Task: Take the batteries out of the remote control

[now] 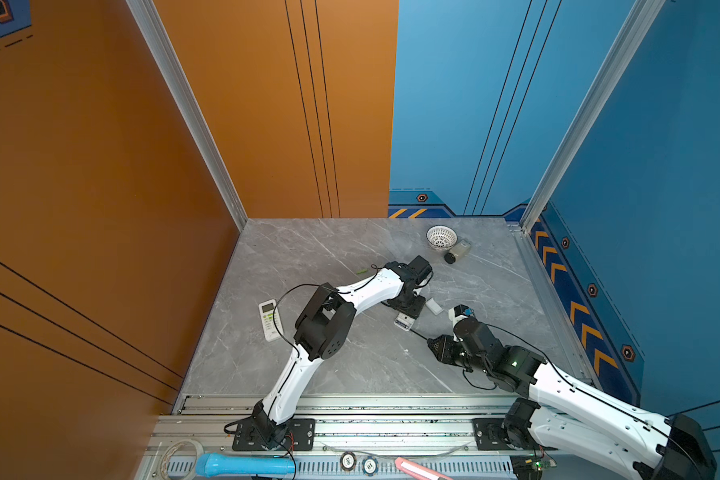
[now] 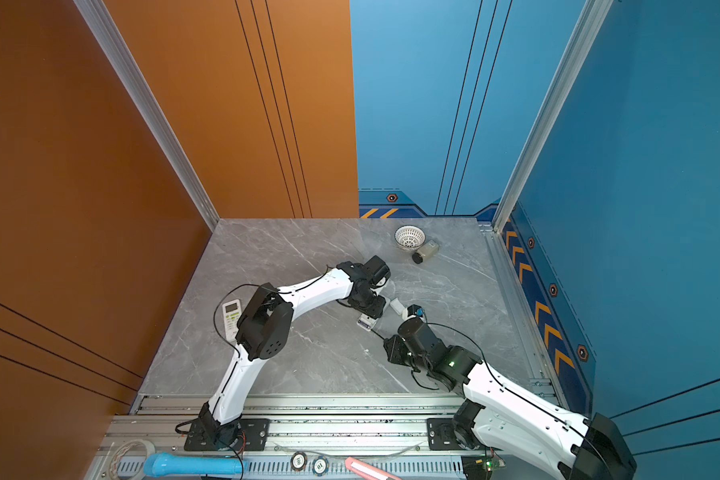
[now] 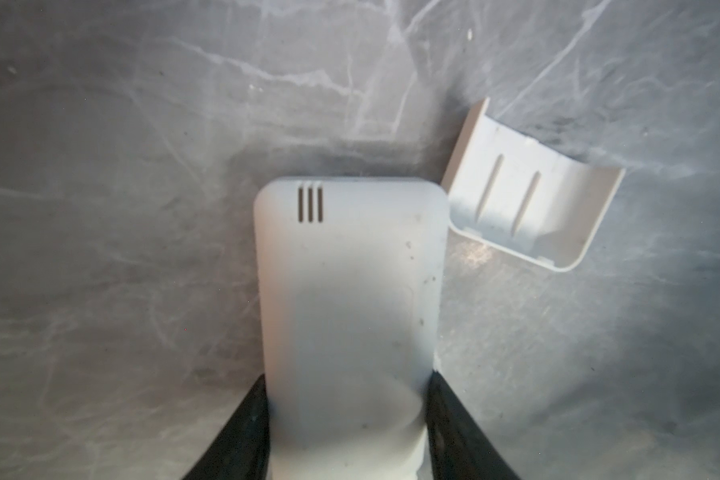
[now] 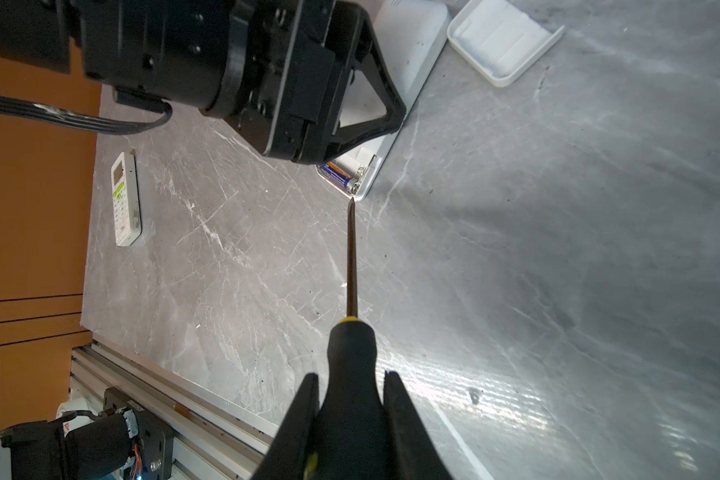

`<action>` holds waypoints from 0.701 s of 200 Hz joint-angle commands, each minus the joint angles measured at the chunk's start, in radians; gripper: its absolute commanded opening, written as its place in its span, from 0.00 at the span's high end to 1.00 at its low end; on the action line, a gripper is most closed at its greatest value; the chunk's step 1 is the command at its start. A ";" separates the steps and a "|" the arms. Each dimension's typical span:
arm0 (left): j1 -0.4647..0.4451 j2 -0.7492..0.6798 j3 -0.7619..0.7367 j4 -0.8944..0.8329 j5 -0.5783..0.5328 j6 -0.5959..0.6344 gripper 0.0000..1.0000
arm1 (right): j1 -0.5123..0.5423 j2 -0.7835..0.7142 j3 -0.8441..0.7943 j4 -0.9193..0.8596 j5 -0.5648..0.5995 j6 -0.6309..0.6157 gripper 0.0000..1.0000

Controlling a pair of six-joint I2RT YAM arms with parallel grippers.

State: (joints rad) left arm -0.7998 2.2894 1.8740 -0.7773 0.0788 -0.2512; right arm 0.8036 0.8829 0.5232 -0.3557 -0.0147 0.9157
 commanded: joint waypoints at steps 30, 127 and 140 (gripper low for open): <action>-0.005 0.009 -0.004 -0.004 -0.002 0.006 0.97 | -0.021 0.011 0.028 0.038 -0.013 -0.012 1.00; -0.005 0.018 0.008 -0.002 0.004 0.007 0.97 | -0.026 0.049 0.020 0.060 -0.044 -0.010 1.00; -0.005 0.019 0.009 -0.003 0.006 0.006 0.97 | -0.026 0.049 0.020 0.051 -0.044 -0.011 1.00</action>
State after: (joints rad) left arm -0.7998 2.2898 1.8740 -0.7773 0.0795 -0.2512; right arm 0.7830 0.9264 0.5232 -0.3202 -0.0498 0.9161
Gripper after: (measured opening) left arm 0.531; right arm 0.259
